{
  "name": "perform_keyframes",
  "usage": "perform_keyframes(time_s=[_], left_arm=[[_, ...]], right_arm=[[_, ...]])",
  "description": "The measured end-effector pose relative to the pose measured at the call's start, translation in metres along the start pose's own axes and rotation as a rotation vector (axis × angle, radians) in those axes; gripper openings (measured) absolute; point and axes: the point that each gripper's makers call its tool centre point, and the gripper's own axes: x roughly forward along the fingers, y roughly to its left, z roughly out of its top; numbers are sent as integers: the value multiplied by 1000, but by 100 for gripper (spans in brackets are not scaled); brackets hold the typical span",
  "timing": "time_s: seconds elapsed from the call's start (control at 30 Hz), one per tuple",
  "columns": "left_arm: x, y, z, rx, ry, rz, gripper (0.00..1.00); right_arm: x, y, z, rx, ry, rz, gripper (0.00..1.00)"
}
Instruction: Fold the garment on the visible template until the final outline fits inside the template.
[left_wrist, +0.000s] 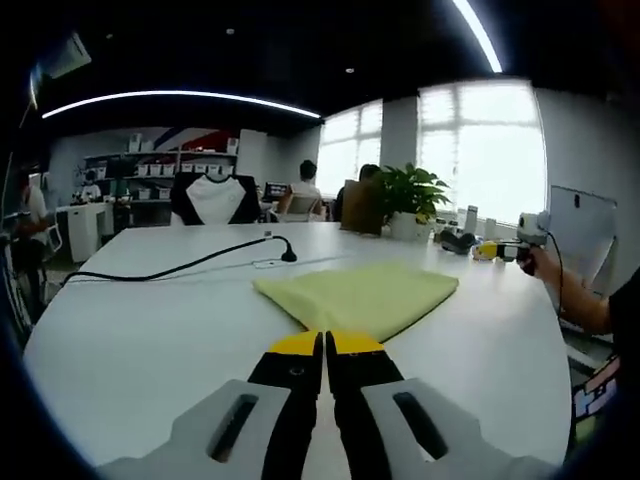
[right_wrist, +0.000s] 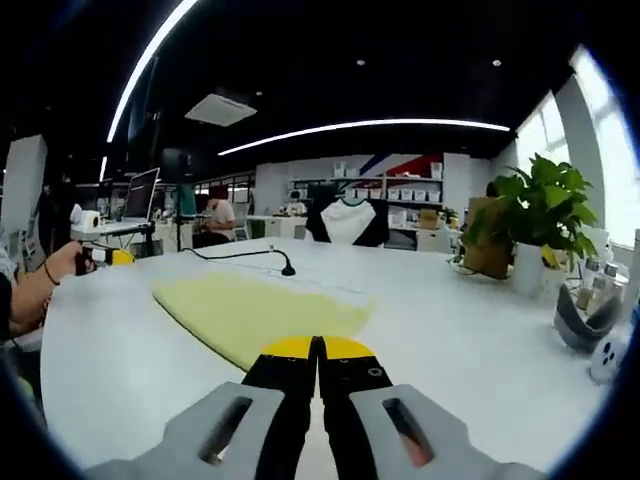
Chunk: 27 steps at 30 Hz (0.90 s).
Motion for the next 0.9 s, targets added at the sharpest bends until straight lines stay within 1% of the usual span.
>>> perform_keyframes(time_s=[0.03, 0.1, 0.13, 0.17, 0.2, 0.27, 0.3, 0.33, 0.4, 0.47, 0.5, 0.53, 0.57, 0.63, 0.7, 0.77, 0.8, 0.87, 0.9], left_arm=[[-6, 0, 1, 15, -3, 15, 2], [-15, -2, 3, 40, -15, 34, 2], [-19, -3, 5, 35, -24, 34, 2], [-23, -7, 9, 10, -60, 24, 2], [-27, -13, 9, -10, -65, 1, 2], [-33, -18, 8, -17, -52, -6, 2], [-36, -20, 8, -13, -56, -5, 2], [-39, -22, 11, -8, -66, -2, 2], [-46, -24, 17, -20, -91, 9, 2], [-50, -30, 20, -6, -67, -7, 2], [-54, -30, 22, -10, -74, 1, 2], [-57, -30, 26, -8, -93, 14, 2], [-61, -33, 29, -6, -98, 15, 2], [-69, -37, 34, -12, -106, 21, 2], [-79, -38, 39, -6, -121, 36, 2], [-88, -41, 43, -9, -142, 47, 2], [-92, -42, 46, -13, -155, 52, 2], [-103, -44, 48, -18, -162, 68, 2], [-109, -45, 49, -10, -165, 87, 2]], right_arm=[[-5, 0, 1, 8, -6, -4, 0], [-14, -1, 3, -12, -11, -20, 0], [-17, -4, 3, -26, -3, -34, 0], [-21, -4, 4, -29, -4, -41, 0], [-26, -3, 6, -18, -5, -42, 0], [-32, 1, 7, -20, 5, -52, 0], [-35, 5, 7, -23, 12, -56, 0], [-39, 9, 8, -34, 12, -61, 0], [-43, 13, 8, -22, 9, -62, 0], [-49, 21, 9, -21, 5, -60, 0], [-51, 23, 9, -24, 1, -63, 0], [-54, 25, 9, -23, -5, -62, 0], [-57, 27, 9, -7, -9, -62, 0], [-62, 29, 10, -4, -7, -72, 0], [-66, 31, 10, -24, 11, -74, 0], [-75, 29, 10, 5, 4, -97, 0], [-79, 29, 7, 8, 15, -103, 0], [-89, 31, 3, 2, 31, -118, 0], [-93, 32, 2, 6, 36, -118, 0]])
